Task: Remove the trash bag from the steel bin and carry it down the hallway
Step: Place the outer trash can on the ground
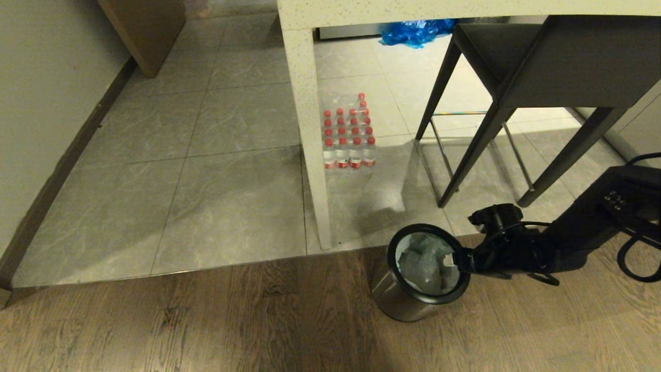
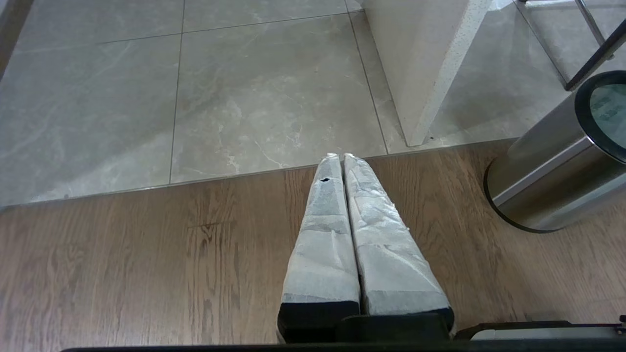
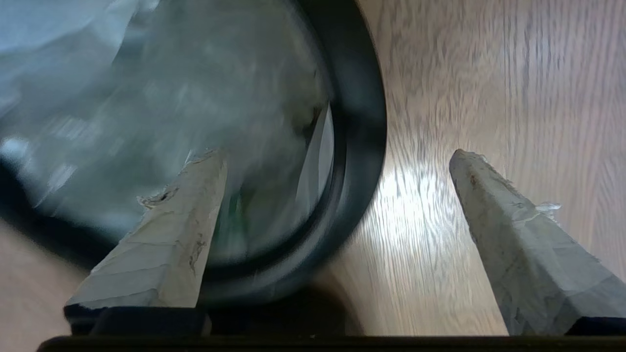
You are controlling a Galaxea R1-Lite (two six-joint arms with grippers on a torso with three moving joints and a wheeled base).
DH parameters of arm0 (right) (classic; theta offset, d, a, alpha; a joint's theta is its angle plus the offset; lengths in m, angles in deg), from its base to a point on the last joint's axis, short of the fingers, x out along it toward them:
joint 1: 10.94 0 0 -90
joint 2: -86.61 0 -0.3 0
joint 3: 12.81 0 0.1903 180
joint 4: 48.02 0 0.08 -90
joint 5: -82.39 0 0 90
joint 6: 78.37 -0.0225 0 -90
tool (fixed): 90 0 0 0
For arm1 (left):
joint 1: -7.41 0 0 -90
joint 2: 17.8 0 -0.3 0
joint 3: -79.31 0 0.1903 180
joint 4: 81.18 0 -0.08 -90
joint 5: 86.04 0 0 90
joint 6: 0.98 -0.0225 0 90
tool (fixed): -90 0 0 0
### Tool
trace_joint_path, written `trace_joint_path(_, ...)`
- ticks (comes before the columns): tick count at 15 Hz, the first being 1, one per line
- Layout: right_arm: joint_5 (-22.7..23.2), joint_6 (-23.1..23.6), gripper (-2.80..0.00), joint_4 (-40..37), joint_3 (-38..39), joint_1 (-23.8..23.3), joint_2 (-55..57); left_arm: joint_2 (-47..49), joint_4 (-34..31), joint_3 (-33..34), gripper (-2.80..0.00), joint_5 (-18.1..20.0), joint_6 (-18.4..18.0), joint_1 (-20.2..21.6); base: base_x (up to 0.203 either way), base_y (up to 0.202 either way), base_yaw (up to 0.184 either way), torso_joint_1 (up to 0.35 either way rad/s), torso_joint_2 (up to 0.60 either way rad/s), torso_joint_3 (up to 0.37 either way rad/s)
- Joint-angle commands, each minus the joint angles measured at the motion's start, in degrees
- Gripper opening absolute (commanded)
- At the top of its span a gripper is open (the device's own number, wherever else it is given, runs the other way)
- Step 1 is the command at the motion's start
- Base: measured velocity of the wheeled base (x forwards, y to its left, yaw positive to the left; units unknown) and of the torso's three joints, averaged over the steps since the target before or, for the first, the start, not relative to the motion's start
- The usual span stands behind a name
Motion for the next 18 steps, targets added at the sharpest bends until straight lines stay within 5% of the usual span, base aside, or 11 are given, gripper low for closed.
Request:
trace_joint_path(1,-0.09,0.05,0.0,1.55,-0.72,0.11,3.68,0.06,0.0,0.0,-2.8,-0.01,0.01,0.0,0.0,0.0,0.0,0.0,0.0,0.0)
trace_joint_path(3,-0.24,0.09,0.0,3.7,-1.53,0.03,5.33,0.06,0.0,0.0,-2.8,-0.01,0.01,0.0,0.0,0.0,0.0,0.0,0.0,0.0)
trace_joint_path(4,-0.2,0.04,-2.8,4.68,-1.8,-0.05,5.85,0.06,0.0,0.0,-2.8,-0.01,0.01,0.0,0.0,0.0,0.0,0.0,0.0,0.0)
trace_joint_path(14,-3.96,0.3,-2.8,5.23,-3.27,0.01,0.91,0.06,0.0,0.0,-2.8,-0.01,0.01,0.0,0.0,0.0,0.0,0.0,0.0,0.0)
trace_joint_path(18,-2.97,0.26,-2.8,-2.84,-3.89,0.25,-10.93,0.06,0.0,0.0,-2.8,-0.01,0.01,0.0,0.0,0.0,0.0,0.0,0.0,0.0)
